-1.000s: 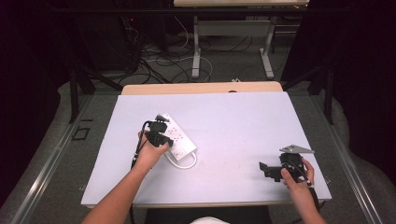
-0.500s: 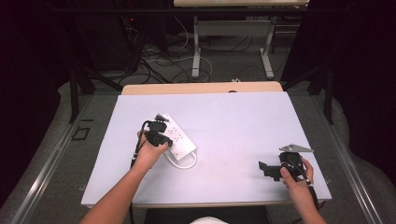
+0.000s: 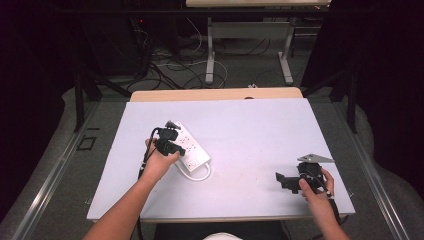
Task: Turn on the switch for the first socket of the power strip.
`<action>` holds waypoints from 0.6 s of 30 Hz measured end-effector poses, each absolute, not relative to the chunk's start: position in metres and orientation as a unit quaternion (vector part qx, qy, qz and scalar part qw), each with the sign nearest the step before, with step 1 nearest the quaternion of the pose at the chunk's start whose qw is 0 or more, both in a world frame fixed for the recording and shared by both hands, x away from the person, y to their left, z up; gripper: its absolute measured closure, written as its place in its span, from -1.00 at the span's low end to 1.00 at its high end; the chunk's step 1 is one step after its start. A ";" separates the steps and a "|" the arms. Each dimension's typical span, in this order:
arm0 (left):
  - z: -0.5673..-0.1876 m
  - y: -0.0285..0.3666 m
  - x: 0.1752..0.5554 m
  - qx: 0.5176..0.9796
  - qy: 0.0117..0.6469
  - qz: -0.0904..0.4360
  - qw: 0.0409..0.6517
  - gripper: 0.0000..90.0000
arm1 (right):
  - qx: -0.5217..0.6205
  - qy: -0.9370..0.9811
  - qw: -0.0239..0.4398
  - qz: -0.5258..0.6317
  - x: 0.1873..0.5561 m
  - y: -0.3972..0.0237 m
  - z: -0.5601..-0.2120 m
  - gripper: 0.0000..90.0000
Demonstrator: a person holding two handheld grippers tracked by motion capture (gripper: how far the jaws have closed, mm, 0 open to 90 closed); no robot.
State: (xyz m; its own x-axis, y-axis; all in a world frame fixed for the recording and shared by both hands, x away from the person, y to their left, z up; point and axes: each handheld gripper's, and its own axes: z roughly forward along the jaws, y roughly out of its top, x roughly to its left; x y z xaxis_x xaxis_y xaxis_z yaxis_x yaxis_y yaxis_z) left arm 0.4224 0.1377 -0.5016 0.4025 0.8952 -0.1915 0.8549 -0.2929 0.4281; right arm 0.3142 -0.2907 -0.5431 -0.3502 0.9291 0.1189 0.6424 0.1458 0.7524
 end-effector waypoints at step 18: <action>-0.488 0.136 0.418 0.807 0.534 0.051 0.246 0.30 | 0.530 0.736 0.194 0.373 0.316 -0.289 -0.543 -1.00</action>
State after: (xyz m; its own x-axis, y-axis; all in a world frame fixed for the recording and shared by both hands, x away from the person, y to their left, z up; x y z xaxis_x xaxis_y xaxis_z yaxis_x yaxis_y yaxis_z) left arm 0.4179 0.1357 -0.4884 0.4234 0.8879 -0.1799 0.8374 -0.3079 0.4515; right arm 0.3162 -0.2893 -0.5430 -0.3619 0.9258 0.1092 0.6363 0.1598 0.7547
